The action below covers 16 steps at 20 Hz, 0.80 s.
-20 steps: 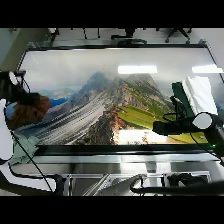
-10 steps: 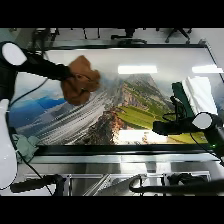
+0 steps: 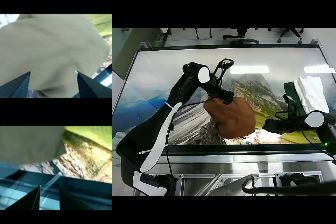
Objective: Fold the shirts.
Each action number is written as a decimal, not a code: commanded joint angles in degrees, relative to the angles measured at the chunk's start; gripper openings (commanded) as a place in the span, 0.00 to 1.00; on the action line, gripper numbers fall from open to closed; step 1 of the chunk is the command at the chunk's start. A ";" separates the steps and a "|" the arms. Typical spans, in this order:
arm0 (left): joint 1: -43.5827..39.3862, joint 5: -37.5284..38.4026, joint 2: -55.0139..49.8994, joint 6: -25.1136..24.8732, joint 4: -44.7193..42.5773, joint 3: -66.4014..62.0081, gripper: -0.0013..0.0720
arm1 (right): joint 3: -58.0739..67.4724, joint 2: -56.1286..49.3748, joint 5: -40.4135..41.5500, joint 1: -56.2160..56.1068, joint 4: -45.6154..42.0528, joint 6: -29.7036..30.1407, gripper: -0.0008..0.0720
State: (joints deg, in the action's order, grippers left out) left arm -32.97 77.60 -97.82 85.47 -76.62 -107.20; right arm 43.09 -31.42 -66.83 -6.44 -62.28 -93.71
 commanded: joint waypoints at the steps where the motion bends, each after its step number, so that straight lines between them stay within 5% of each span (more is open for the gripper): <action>1: 4.94 8.00 0.33 0.42 0.11 -7.15 0.88 | 4.90 -3.45 1.73 0.11 -1.22 -0.55 0.54; 2: 8.31 9.94 1.60 0.92 0.17 -8.87 0.88 | 7.45 -5.95 1.73 0.11 -1.95 0.85 0.71; 9: 24.00 2.80 12.24 2.43 0.90 18.91 0.88 | 22.82 -29.29 2.95 0.09 -1.75 9.07 0.72; 16: 24.35 -18.82 6.82 -11.65 31.76 41.90 0.88 | 26.45 -43.80 2.99 0.09 10.47 21.05 0.72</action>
State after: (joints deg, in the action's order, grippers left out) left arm -8.45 67.22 -88.25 79.99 -57.52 -71.70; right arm 68.42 -70.39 -63.79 -6.35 -57.43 -78.39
